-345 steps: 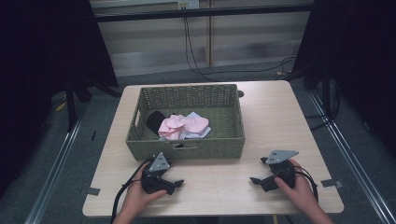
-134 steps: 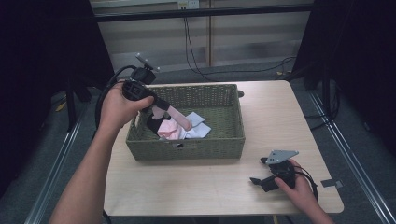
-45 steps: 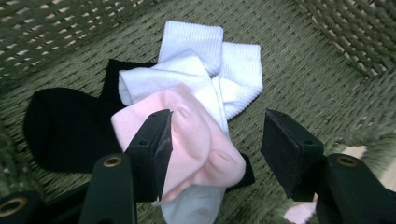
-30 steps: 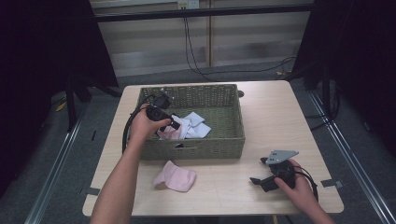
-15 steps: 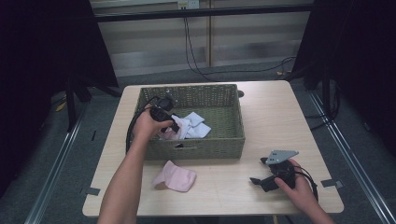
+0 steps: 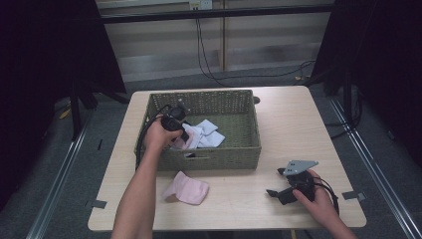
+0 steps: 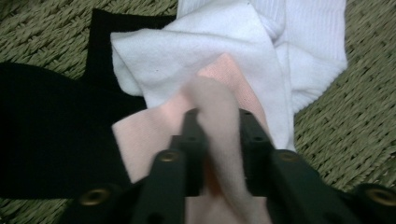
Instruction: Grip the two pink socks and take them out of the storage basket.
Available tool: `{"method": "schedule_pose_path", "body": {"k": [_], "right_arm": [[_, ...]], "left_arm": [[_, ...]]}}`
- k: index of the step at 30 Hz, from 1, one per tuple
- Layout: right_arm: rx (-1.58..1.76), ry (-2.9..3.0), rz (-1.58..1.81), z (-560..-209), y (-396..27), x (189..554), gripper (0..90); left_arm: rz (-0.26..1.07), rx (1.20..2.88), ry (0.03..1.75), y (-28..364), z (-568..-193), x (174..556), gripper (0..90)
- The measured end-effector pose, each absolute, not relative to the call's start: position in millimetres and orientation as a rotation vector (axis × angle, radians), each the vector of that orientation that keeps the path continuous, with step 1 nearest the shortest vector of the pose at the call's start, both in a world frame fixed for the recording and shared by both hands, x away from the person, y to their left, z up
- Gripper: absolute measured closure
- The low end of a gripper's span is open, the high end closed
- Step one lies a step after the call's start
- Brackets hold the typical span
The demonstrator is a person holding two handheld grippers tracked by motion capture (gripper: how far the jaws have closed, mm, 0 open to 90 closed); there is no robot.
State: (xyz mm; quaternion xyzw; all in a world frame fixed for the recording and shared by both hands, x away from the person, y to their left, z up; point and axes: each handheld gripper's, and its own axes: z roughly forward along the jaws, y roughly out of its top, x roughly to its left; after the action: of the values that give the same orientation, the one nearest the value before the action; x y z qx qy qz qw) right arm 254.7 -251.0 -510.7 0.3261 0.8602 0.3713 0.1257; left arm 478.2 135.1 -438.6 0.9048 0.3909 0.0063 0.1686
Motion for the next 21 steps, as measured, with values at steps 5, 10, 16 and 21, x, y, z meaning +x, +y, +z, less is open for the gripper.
{"method": "schedule_pose_path", "body": {"k": [5,10,16,21], "right_arm": [[0.946,2.508,1.079,-511,-251,255,10.5],[0.949,2.506,1.081,-511,-251,255,10.5],[0.949,2.506,1.081,-511,-251,255,10.5],[0.948,2.506,1.081,-511,-251,255,10.5]], "left_arm": [[0.018,2.578,1.144,139,-422,477,83.9],[0.026,2.540,1.149,145,-410,474,84.2],[0.035,2.481,1.120,153,-385,469,84.2],[0.030,2.449,1.116,155,-370,464,84.2]]}}
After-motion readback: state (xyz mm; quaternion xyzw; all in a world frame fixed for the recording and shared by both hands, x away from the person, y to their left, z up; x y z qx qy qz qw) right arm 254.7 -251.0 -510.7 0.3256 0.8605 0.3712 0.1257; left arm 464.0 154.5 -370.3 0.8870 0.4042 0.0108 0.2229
